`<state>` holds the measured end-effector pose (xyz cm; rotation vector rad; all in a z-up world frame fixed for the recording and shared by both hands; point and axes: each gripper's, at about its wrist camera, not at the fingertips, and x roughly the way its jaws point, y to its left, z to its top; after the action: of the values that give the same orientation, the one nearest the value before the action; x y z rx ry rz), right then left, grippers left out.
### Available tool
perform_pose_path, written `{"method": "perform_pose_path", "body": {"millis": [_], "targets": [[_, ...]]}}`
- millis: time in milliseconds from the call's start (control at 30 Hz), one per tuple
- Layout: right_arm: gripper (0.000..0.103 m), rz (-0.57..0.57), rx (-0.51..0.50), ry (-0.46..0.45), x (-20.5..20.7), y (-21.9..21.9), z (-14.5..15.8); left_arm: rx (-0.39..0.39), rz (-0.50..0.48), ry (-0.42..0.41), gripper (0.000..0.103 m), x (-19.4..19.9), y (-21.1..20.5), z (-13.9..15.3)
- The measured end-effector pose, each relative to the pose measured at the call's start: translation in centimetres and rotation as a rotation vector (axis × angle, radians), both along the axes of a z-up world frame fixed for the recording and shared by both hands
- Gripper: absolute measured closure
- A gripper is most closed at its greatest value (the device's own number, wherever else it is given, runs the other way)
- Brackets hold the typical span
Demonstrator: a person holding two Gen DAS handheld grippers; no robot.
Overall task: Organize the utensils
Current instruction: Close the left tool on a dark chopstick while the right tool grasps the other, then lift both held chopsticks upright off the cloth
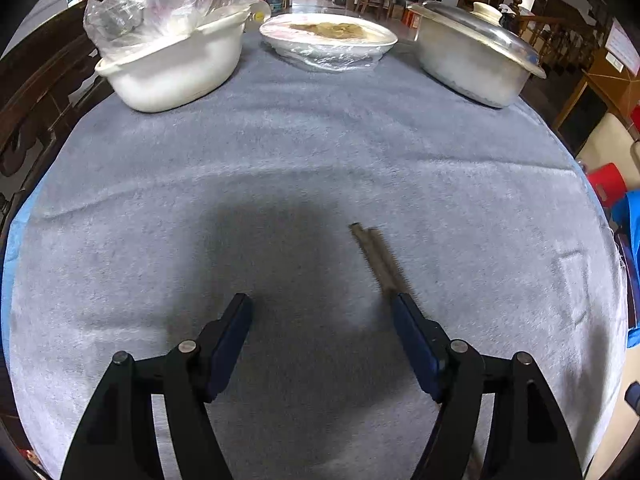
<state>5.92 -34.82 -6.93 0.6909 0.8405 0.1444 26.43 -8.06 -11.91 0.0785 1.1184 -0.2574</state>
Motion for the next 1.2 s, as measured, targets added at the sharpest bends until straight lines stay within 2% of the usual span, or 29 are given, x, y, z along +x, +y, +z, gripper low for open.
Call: {"method": "perform_pose_path", "body": {"millis": [67,133,167,200,333,433,567,733,800,833,867,933,1033,1133,1200], "targets": [[0.075,0.045,-0.036,-0.003,1.5,1.0,0.3,0.037,0.001,0.012,0.032,-0.2,0.6,-0.1],[0.075,0.115,-0.069,0.002,3.9,2.3,0.7,-0.016,0.014,0.032,0.033,-0.6,1.7,0.3],[0.075,0.148,-0.076,0.001,5.1,2.9,0.8,-0.084,0.023,0.05,0.033,-0.8,2.6,0.6],[0.075,0.174,-0.085,-0.003,6.2,3.5,0.9,-0.111,0.031,0.049,0.033,-1.1,3.1,1.0],[0.075,0.368,-0.108,0.02,12.7,7.8,0.4,-0.126,0.057,0.018,0.033,-2.0,4.8,2.2],[0.075,0.458,-0.193,0.055,16.5,11.3,-0.8,-0.124,0.055,-0.007,0.033,-2.7,5.6,3.3],[0.077,0.485,-0.221,0.087,20.2,13.6,-2.4,-0.109,0.06,-0.035,0.032,-3.2,6.9,4.1],[0.077,0.486,-0.295,0.131,21.8,15.3,-3.8,-0.113,0.075,-0.047,0.032,-3.4,8.0,4.4],[0.082,0.488,-0.339,0.147,21.9,15.9,-4.5,-0.117,0.076,-0.05,0.032,-3.3,7.9,4.4],[0.091,0.478,-0.365,0.138,21.8,16.0,-4.6,-0.118,0.076,-0.05,0.032,-3.2,7.8,4.2],[0.092,0.47,-0.389,0.133,21.7,16.0,-4.7,-0.123,0.076,-0.047,0.032,-3.1,7.8,4.1],[0.095,0.454,-0.377,0.135,21.8,15.4,-4.7,-0.13,0.075,-0.038,0.032,-3.0,7.7,3.8],[0.095,0.407,-0.455,0.136,21.9,14.2,-4.5,-0.131,0.071,-0.033,0.032,-3.0,7.5,3.6],[0.094,0.348,-0.447,0.186,22.3,12.2,-4.2,-0.144,0.05,-0.019,0.033,-2.6,6.5,3.4],[0.09,0.342,-0.446,0.213,22.4,11.5,-4.2,-0.131,0.021,-0.001,0.032,-1.8,4.8,3.0]]}}
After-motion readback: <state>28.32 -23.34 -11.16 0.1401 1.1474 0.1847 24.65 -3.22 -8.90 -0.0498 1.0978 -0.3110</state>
